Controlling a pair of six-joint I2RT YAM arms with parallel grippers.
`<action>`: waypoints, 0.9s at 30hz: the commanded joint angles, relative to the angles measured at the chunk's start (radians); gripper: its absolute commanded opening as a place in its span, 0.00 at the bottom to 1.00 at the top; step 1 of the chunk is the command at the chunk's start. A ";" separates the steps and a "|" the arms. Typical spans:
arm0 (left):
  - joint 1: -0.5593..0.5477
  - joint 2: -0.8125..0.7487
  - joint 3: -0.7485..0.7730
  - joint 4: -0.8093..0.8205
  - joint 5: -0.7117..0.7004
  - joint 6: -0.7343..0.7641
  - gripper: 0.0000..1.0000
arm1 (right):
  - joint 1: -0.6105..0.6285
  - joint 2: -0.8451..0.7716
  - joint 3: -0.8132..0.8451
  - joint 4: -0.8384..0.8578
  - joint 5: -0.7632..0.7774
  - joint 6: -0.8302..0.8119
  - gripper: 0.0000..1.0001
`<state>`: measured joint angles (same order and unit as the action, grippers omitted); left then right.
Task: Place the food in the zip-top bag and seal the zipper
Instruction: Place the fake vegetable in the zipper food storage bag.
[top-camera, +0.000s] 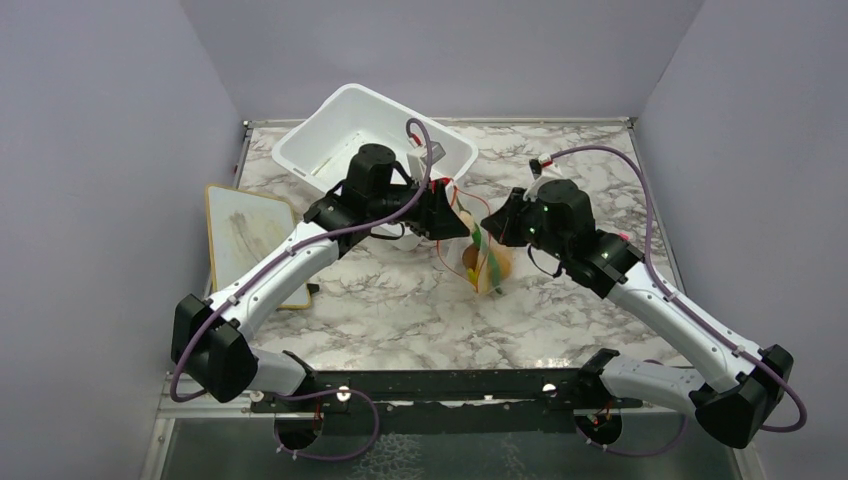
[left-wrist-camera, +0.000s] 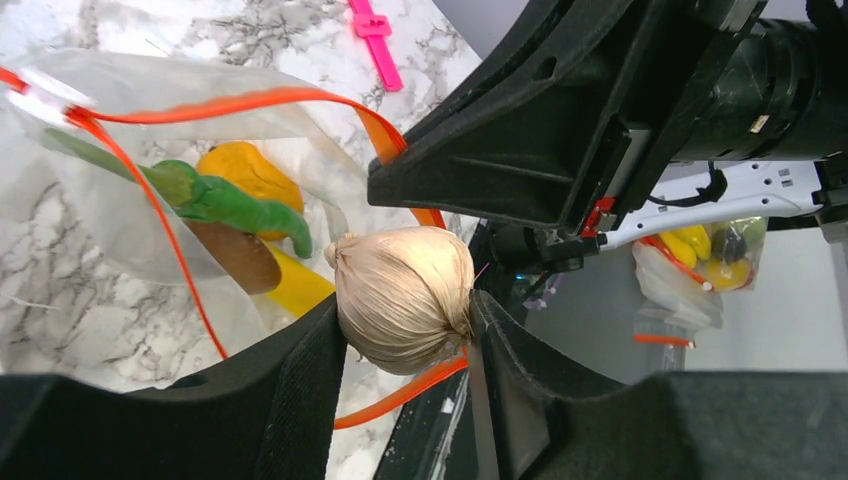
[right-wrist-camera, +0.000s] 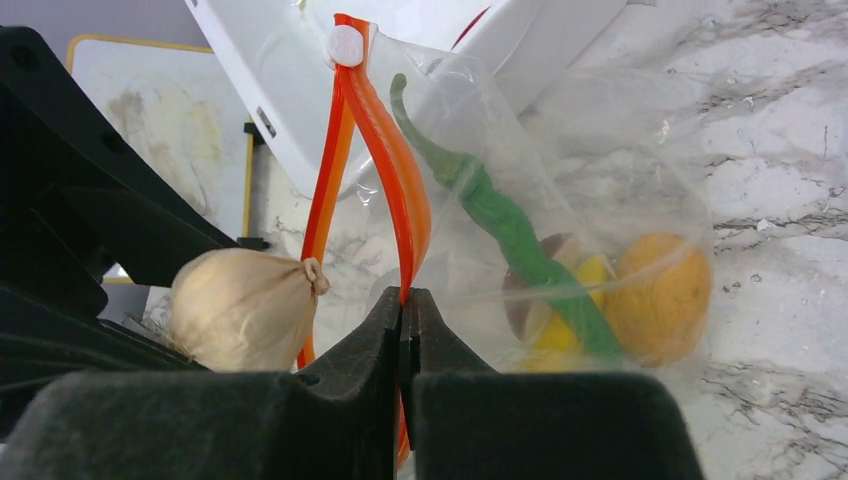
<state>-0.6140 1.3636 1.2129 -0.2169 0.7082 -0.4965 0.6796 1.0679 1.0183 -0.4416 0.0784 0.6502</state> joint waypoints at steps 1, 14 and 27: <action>-0.022 0.005 -0.019 0.051 0.019 -0.019 0.49 | 0.005 -0.021 0.017 0.066 0.026 0.014 0.01; -0.030 0.001 -0.027 -0.006 -0.084 0.006 0.73 | 0.005 -0.039 0.008 0.073 0.053 0.026 0.01; -0.029 -0.125 0.027 -0.177 -0.613 0.008 0.71 | 0.004 -0.065 0.081 -0.021 0.210 -0.007 0.01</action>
<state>-0.6392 1.3205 1.2289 -0.3405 0.3691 -0.4767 0.6796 1.0447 1.0668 -0.4557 0.2050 0.6674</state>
